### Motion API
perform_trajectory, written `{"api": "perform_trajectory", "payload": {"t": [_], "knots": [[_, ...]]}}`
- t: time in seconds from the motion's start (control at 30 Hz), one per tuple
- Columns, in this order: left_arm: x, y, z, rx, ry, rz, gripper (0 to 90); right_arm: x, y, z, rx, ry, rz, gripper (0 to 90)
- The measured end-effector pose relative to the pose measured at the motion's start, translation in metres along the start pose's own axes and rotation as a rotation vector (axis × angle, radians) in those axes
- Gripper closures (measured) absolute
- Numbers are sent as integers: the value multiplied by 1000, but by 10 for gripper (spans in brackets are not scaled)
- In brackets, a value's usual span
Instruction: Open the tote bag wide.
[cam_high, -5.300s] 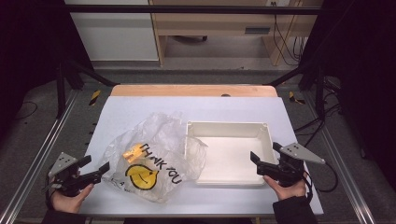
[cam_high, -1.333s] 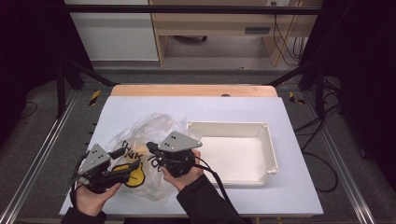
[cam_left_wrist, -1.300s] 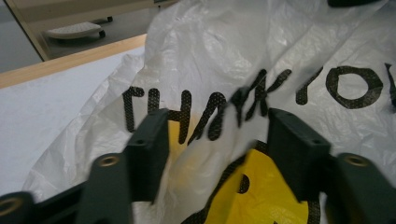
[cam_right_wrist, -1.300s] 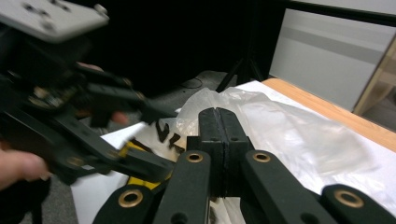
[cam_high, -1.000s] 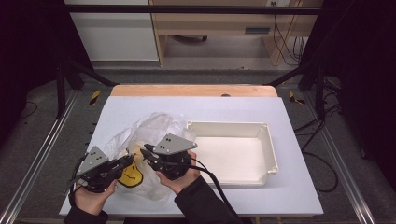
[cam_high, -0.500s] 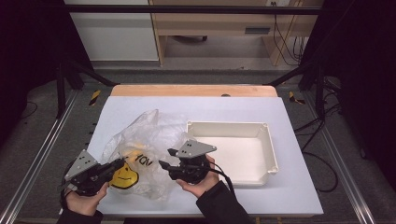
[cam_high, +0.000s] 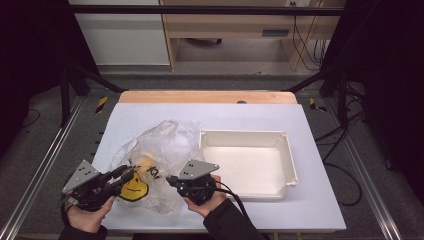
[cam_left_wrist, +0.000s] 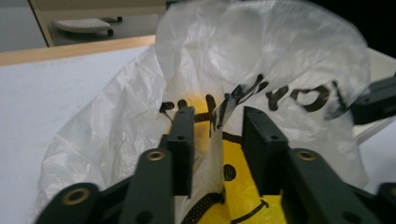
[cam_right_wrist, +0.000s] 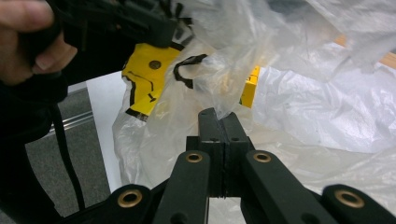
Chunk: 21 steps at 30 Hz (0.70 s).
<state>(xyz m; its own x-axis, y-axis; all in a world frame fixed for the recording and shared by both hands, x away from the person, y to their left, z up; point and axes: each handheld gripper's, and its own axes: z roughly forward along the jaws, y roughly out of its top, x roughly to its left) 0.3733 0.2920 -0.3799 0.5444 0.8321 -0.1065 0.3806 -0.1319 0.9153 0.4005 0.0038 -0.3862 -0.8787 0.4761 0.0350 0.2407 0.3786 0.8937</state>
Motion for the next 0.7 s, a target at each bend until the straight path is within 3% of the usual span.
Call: {"api": "perform_trajectory", "payload": {"t": [0.1, 0.27, 0.43, 0.7], "knots": [[-1, 11, -7, -43, 14, -12, 499, 2, -1, 3, 5, 4, -1, 899], [-1, 32, -11, -83, 14, -28, 456, 7, -4, 11, 18, 19, -5, 899], [-4, 44, -3, -63, 4, -36, 416, 13, -6, 19, 24, 34, -6, 898], [-18, 55, 28, 26, -18, -20, 351, 28, -10, 34, 34, 60, -26, 898]]}}
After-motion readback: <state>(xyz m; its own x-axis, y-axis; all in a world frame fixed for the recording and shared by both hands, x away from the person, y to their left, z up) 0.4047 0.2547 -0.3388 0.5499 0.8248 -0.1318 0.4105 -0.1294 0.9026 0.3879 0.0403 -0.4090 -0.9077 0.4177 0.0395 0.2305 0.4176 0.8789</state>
